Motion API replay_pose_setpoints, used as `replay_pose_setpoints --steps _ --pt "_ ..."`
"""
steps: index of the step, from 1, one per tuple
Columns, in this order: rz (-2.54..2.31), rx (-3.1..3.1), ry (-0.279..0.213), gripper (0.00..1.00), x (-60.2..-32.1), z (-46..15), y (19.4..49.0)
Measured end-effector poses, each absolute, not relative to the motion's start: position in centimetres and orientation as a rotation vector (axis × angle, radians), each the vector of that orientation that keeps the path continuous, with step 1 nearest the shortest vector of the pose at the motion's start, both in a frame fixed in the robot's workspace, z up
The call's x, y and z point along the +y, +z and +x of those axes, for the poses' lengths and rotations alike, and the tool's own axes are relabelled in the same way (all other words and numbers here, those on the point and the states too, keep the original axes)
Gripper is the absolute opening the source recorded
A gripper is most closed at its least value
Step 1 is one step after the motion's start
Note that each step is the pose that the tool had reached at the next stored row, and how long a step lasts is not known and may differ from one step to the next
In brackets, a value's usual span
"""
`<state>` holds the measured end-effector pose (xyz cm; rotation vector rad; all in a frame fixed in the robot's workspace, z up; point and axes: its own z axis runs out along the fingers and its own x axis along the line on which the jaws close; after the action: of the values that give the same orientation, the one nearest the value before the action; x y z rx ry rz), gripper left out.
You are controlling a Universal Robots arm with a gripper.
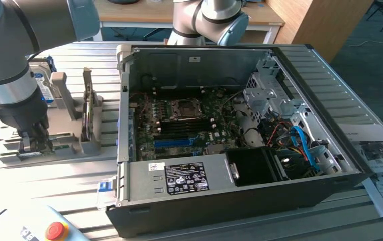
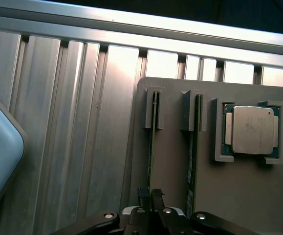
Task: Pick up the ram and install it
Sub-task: 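Pick up the ram and move it above insertion slot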
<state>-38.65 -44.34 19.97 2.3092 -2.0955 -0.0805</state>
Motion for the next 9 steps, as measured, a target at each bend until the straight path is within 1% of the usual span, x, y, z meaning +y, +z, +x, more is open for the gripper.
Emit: replay_pose_setpoints --steps 9 --pt "2.288 -2.119 -0.081 0.12 -44.33 -38.65 19.97"
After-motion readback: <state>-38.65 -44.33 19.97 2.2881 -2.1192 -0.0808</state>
